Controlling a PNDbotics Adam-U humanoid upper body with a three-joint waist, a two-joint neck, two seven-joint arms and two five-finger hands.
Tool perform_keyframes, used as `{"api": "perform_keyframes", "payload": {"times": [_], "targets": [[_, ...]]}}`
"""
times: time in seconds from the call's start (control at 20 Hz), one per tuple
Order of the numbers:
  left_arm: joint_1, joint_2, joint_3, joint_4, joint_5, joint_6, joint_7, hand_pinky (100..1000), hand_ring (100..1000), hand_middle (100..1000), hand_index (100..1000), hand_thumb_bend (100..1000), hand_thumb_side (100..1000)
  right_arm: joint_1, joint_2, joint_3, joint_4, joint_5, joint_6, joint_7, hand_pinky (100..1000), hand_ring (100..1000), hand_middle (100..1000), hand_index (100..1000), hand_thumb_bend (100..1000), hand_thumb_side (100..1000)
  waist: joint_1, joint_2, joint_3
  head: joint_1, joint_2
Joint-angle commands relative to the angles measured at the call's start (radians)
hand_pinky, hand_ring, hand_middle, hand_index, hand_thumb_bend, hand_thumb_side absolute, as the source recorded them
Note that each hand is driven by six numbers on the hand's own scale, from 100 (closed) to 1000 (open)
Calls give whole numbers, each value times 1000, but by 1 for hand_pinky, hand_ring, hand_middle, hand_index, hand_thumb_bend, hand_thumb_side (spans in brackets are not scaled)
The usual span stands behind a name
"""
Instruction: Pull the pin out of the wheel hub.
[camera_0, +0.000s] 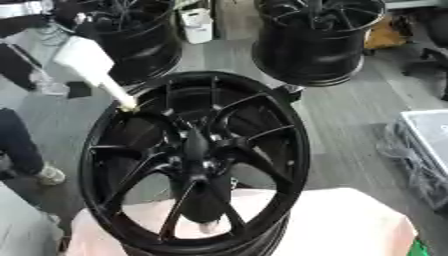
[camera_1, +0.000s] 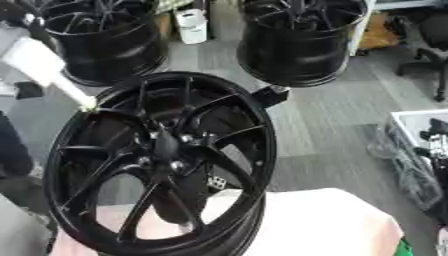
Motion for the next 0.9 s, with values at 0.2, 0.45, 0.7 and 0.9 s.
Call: {"api": "perform_keyframes", "payload": {"times": [0.2, 0.45, 0.7, 0.9], "targets": [[59, 21, 94, 340, -299, -68, -86, 598, 508, 570, 677, 426, 165, -5, -21, -11, -18, 8, 2, -8, 721, 814, 836, 961, 100, 695, -2, -10, 9, 0, 2], [-6, -103, 122, 566, -591, -82, 60, 621, 595, 796, 874, 760, 483, -8, -13, -6, -18, 6, 1, -1, 722, 814, 836, 961, 100, 693, -16, -5, -7, 13, 0], [2, -170, 184, 655, -670, -24, 390, 601, 634, 863, 893, 877, 593, -7, -7, -6, -18, 0, -1, 0, 722, 814, 835, 961, 100, 695, -20, -2, -19, 24, -2], [109, -193, 211, 525, -367, -5, 469, 562, 636, 797, 847, 839, 556, -9, -5, -9, -19, -1, -1, -1, 722, 814, 835, 961, 100, 695, -19, 0, -11, 20, -1]]}}
